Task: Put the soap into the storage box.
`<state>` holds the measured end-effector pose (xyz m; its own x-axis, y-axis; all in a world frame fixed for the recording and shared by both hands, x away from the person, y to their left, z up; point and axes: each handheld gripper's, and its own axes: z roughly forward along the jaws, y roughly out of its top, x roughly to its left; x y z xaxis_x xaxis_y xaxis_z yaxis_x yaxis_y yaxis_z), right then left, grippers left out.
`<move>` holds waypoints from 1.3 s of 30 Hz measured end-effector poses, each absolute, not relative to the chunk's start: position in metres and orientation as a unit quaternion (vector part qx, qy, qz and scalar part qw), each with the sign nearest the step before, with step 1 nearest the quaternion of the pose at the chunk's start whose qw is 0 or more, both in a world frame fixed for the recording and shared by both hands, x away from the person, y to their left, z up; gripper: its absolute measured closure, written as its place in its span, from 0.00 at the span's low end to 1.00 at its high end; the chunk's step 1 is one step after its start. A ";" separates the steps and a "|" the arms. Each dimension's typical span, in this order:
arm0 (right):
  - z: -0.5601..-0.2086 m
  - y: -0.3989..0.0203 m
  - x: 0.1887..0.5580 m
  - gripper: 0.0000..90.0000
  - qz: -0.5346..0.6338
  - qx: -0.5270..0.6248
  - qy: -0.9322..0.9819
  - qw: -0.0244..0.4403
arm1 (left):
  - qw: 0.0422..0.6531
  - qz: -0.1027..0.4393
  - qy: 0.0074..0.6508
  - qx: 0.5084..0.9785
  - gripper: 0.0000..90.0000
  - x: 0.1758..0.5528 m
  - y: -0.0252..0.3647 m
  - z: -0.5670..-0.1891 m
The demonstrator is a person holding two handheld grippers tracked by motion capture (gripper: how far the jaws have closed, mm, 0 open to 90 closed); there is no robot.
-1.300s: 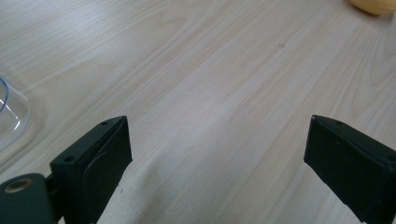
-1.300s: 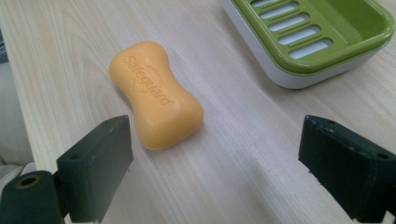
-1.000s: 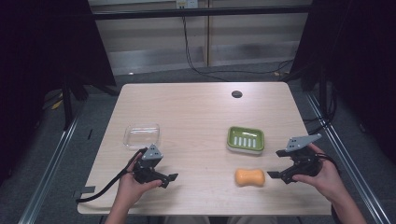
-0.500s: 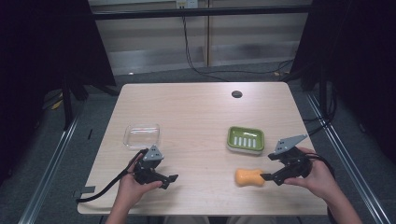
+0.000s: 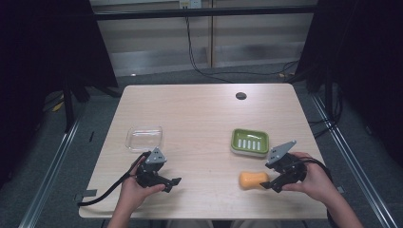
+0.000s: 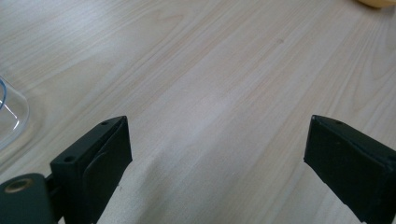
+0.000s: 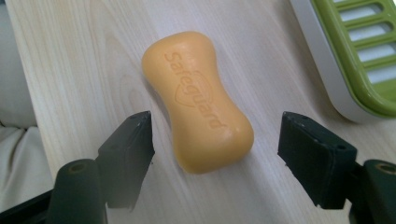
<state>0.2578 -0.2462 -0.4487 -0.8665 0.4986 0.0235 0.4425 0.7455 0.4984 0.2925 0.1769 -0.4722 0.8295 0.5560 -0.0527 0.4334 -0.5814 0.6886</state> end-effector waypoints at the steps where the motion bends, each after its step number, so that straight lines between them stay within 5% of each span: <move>1: -0.449 -0.246 0.258 0.31 0.252 0.252 0.933 0.056 | 0.362 0.085 0.279 0.885 0.08 0.293 0.177 -0.472; 39: -0.456 -0.207 0.279 0.43 0.163 0.202 0.965 0.016 | 0.364 0.087 0.280 0.884 0.08 0.292 0.180 -0.469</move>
